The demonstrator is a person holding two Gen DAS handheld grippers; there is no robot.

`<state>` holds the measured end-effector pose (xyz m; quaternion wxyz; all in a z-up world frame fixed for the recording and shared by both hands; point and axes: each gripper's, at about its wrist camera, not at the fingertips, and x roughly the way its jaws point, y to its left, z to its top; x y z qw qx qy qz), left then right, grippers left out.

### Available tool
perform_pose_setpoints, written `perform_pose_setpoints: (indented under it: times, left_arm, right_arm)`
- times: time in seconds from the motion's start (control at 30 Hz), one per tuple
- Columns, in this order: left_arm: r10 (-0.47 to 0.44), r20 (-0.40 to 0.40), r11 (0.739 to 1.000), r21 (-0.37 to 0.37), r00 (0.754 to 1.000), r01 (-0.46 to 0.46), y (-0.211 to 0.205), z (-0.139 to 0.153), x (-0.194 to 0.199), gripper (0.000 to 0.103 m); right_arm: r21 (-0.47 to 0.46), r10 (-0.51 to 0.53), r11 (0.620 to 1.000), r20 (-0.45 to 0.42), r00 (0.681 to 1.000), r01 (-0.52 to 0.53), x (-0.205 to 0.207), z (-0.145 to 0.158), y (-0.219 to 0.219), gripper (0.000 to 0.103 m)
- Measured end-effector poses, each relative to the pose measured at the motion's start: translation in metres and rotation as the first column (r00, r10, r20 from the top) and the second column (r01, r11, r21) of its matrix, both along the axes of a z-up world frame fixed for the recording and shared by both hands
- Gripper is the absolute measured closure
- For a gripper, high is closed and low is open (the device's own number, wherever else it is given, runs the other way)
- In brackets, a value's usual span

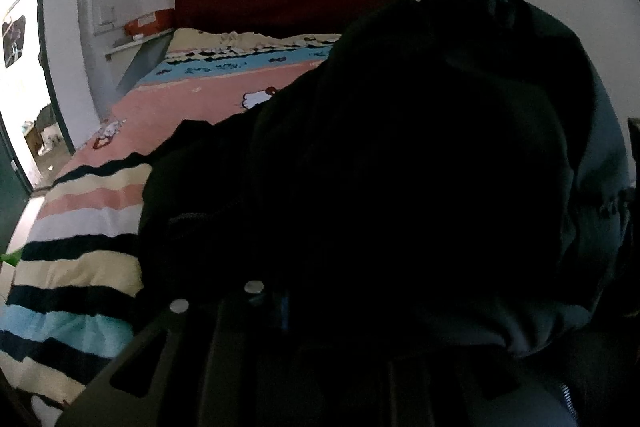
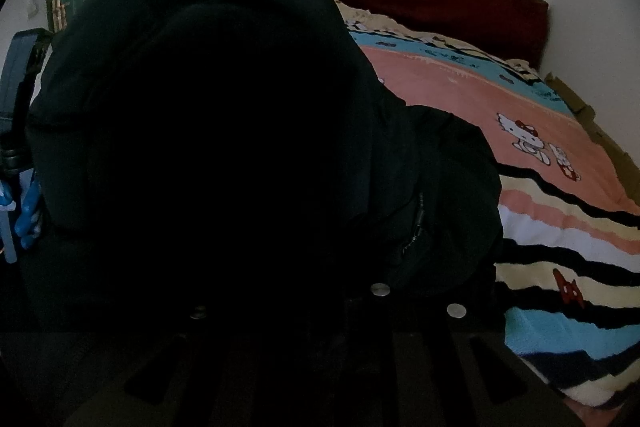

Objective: Fold large clothes

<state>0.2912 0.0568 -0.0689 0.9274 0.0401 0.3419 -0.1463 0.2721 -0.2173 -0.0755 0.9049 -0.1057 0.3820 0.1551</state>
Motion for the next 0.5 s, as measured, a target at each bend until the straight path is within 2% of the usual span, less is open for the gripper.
perform_pose_setpoints:
  times: [0.07, 0.17, 0.2, 0.3, 0.4, 0.5]
  left_arm:
    - [-0.001, 0.007, 1.0, 0.027, 1.0, 0.001, -0.002, -0.002, -0.004, 0.084]
    - [0.007, 0.011, 1.0, 0.024, 1.0, -0.008, 0.0, 0.0, -0.007, 0.08]
    - [0.011, 0.016, 1.0, 0.028, 1.0, -0.011, 0.0, 0.001, -0.008, 0.075]
    - [0.025, 0.009, 0.999, 0.042, 1.0, -0.026, 0.006, -0.002, -0.012, 0.041]
    - [0.037, -0.019, 0.999, 0.028, 0.999, -0.036, 0.019, -0.009, -0.015, 0.041]
    - [0.052, -0.036, 0.999, 0.015, 0.998, -0.052, 0.029, -0.009, -0.02, 0.041]
  right_arm:
    - [-0.001, 0.005, 1.0, -0.002, 1.0, -0.005, 0.0, 0.0, 0.001, 0.089]
    - [-0.002, 0.011, 1.0, -0.004, 1.0, -0.011, 0.001, 0.002, 0.003, 0.089]
    - [-0.004, 0.014, 1.0, -0.003, 1.0, -0.014, 0.001, 0.003, 0.003, 0.089]
    - [-0.01, 0.019, 1.0, 0.006, 1.0, -0.019, 0.001, 0.005, 0.004, 0.087]
    - [-0.001, 0.02, 1.0, 0.007, 1.0, -0.02, 0.0, 0.006, 0.001, 0.083]
    - [-0.002, 0.029, 1.0, -0.001, 1.0, -0.029, -0.003, 0.006, 0.001, 0.074]
